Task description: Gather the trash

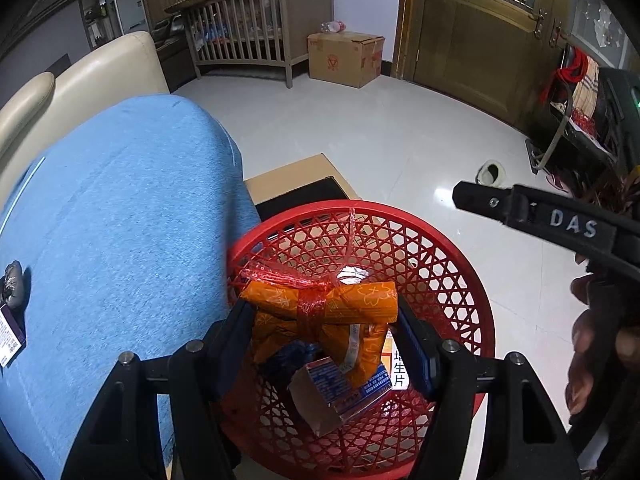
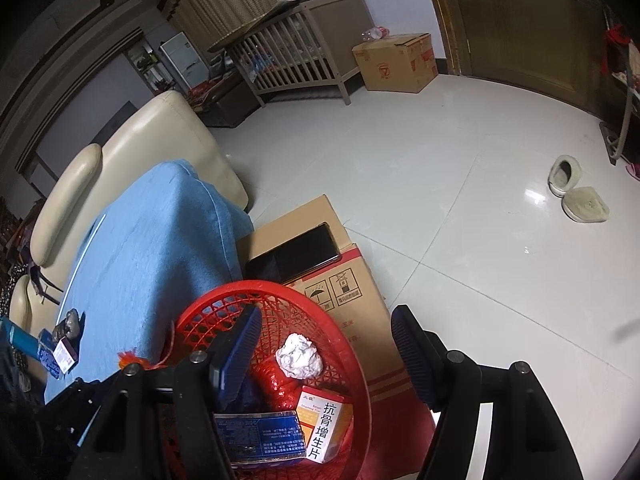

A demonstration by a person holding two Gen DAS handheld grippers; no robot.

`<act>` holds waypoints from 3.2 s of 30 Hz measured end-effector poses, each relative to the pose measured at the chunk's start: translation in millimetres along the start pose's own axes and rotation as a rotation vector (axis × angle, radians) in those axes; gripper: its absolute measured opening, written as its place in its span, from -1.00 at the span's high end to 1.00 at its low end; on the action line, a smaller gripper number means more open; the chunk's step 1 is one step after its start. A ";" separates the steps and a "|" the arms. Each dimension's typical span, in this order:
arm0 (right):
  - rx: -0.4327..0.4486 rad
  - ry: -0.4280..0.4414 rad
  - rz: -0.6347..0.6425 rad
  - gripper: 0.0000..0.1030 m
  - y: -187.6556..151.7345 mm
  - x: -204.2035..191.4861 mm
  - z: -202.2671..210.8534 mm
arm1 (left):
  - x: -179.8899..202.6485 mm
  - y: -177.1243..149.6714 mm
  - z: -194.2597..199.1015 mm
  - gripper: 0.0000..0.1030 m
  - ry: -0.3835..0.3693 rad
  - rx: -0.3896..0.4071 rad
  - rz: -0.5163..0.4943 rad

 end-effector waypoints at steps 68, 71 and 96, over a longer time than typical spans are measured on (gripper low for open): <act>-0.163 0.118 0.612 -0.37 -111.3 -290.4 -26.2 | -308.6 -201.5 118.0 -0.61 0.296 0.168 0.796; -0.206 0.139 0.689 -0.37 -124.2 -327.3 -44.3 | -329.8 -221.6 119.8 -0.61 0.306 0.165 0.846; -0.366 0.301 0.973 -0.37 -184.1 -452.8 -96.1 | -392.4 -281.6 114.4 -0.61 0.305 0.148 1.016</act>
Point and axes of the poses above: each gripper's, at about its wrist camera, not at the fingertips, and z roughly against the way its jaws point, x to its right, y to its top, the point moved 5 cm from there along -z, roughly the way its jaws point, and after that the axes turned 11 degrees about -x, right-handed, at the moved point
